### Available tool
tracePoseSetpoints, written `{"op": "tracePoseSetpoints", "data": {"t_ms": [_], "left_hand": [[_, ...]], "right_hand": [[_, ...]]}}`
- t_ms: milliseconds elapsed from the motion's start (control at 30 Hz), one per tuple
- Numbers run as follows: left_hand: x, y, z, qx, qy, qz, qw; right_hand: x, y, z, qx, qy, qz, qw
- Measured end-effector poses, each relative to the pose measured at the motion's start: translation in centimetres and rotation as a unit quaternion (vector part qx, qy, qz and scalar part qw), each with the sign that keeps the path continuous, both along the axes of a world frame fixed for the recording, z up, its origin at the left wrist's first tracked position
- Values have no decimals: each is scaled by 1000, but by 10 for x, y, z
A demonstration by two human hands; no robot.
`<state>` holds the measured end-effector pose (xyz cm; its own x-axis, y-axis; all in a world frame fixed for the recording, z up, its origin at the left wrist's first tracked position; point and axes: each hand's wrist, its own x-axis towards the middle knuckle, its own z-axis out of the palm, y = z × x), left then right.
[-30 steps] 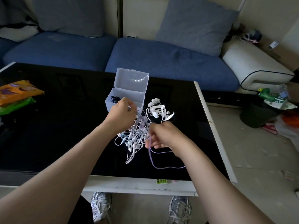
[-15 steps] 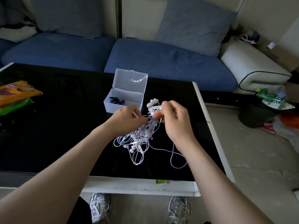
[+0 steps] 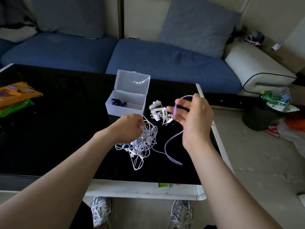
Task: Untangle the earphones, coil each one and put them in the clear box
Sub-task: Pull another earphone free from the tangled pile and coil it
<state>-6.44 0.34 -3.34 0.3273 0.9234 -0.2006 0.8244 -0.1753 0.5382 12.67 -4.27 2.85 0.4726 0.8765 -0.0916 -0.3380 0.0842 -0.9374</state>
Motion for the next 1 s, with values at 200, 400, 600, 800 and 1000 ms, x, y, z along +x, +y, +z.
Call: {"op": "tracePoseSetpoints", "data": {"t_ms": [200, 400, 600, 800, 1000], "left_hand": [[-1, 2, 5, -12, -27, 38, 999], [-2, 3, 9, -30, -86, 69, 993], [0, 3, 9, -73, -159, 80, 981], [0, 4, 7, -89, -172, 66, 979], [-5, 8, 1, -68, -213, 51, 973]], "right_hand": [[33, 4, -34, -195, -484, 0, 853], [58, 8, -72, -314, -631, 138, 695], [49, 11, -75, -259, -672, 193, 667], [24, 14, -74, -98, -533, 280, 792], [13, 12, -69, -56, -495, 303, 812]]}}
